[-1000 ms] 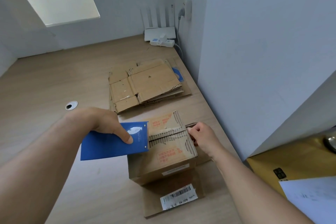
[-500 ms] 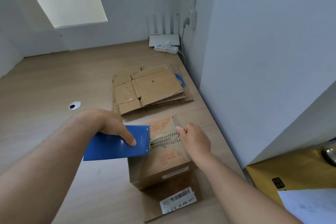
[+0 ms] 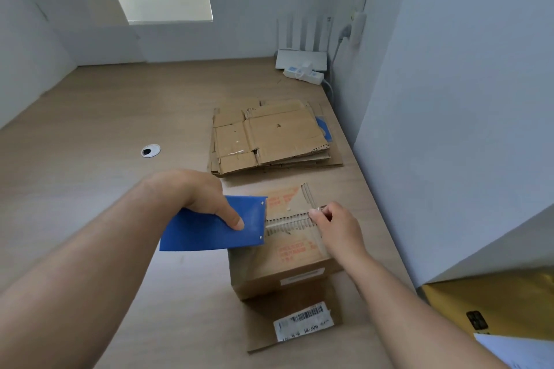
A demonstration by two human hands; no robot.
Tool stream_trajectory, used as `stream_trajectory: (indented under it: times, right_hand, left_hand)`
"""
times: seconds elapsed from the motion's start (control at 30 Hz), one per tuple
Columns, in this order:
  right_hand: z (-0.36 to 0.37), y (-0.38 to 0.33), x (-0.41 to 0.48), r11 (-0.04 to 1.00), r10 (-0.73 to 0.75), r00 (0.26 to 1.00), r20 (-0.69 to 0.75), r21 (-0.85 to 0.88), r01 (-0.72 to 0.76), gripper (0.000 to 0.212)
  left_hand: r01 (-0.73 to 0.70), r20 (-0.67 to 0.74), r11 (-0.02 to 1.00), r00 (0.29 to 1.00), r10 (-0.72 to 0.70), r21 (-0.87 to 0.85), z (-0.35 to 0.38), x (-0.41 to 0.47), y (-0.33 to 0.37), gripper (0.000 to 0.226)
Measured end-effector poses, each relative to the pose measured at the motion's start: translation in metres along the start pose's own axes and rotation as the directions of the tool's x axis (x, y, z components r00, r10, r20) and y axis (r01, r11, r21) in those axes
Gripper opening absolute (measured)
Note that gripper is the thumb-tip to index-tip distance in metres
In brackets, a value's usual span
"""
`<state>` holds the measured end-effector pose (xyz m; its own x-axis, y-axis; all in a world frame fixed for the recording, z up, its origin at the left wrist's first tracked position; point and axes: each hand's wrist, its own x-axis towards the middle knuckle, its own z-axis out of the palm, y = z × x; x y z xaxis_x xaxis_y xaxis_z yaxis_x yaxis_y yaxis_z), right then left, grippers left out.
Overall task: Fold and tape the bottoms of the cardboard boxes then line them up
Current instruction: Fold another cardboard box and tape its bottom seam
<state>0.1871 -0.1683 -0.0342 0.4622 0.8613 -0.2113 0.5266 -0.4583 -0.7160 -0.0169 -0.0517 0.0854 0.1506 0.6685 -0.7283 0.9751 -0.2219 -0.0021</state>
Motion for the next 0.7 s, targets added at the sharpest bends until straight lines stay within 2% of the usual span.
stream_trajectory:
  times: [0.13, 0.27, 0.4, 0.5, 0.7]
  right_hand:
    - [-0.004, -0.004, 0.006, 0.99, 0.067, 0.997, 0.039, 0.118, -0.071, 0.025]
    - [-0.007, -0.007, 0.005, 0.991, 0.06, 0.997, 0.052, 0.119, -0.066, 0.022]
    - [-0.008, -0.009, 0.004, 0.997, 0.03, 0.999, 0.036, 0.064, -0.032, 0.023]
    - [-0.007, -0.011, 0.002, 0.999, 0.02, 0.999, 0.029, 0.024, -0.021, 0.024]
    - [-0.007, -0.012, 0.002, 1.0, 0.015, 1.0, 0.028, -0.012, -0.015, 0.023]
  left_hand:
    - [-0.015, 0.02, 0.998, 1.0, 0.016, -0.054, 0.005, -0.004, -0.015, 0.055]
    - [0.035, 0.04, 0.992, 0.999, -0.031, -0.122, 0.004, -0.016, -0.045, 0.061]
    - [0.135, 0.064, 0.97, 0.99, -0.125, -0.2, -0.001, -0.026, -0.099, 0.08]
    - [0.217, 0.134, 0.949, 0.973, -0.19, -0.23, 0.005, -0.025, -0.123, 0.077]
    - [0.268, 0.2, 0.939, 0.953, -0.226, -0.217, 0.025, -0.009, -0.118, 0.067]
